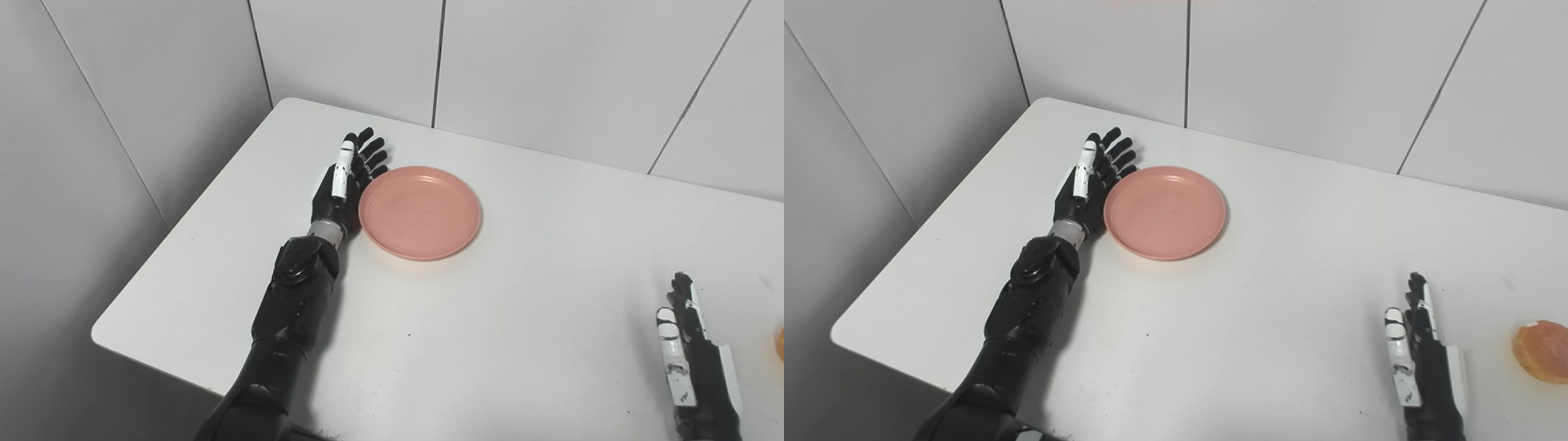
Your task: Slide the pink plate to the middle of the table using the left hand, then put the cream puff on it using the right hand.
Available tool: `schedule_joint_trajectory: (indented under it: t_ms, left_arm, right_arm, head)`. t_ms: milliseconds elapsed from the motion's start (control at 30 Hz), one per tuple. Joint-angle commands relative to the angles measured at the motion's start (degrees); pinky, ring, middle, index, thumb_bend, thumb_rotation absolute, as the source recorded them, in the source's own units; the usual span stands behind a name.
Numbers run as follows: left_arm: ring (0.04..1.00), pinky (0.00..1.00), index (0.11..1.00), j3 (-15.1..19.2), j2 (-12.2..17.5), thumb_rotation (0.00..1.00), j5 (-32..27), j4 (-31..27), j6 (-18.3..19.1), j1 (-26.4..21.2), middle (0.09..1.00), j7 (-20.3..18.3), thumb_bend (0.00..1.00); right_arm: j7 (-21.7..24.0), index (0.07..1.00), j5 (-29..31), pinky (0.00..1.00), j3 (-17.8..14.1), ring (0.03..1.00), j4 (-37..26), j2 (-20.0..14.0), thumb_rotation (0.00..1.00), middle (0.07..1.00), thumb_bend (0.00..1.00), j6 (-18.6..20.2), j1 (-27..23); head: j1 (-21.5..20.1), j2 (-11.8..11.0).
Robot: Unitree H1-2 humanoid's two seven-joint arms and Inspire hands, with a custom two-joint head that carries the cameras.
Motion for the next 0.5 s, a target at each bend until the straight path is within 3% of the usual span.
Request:
schedule_joint_trajectory:
  t_ms: [0,300,467]
  left_arm:
    - [0.904,0.9,0.888,-0.93,-0.99,1.0,0.71,0.07,3.06,1.3,0.9,0.46,0.4]
    - [0.901,0.9,0.896,-3.73,-2.46,1.0,1.26,-1.44,3.56,1.92,0.903,-0.61,0.41]
    - [0.904,0.9,0.904,-5.75,-4.1,1.0,1.88,-3.83,5.64,2.63,0.905,-0.77,0.4]
  right_arm:
    - [0.13,0.982,0.12,1.0,0.55,0.992,0.32,0.58,1.0,0.992,0.16,0.13,1.06]
    - [-0.31,0.978,-0.79,0.99,0.86,0.988,0.47,0.59,1.0,0.989,0.17,-0.89,1.22]
    - [-0.39,0.976,-1.07,0.97,0.91,0.982,-0.49,0.8,1.0,0.986,0.2,0.28,1.5]
  head:
    - [-0.12,0.02]
    - [-1.09,0.57]
    - [-1.7,0.9]
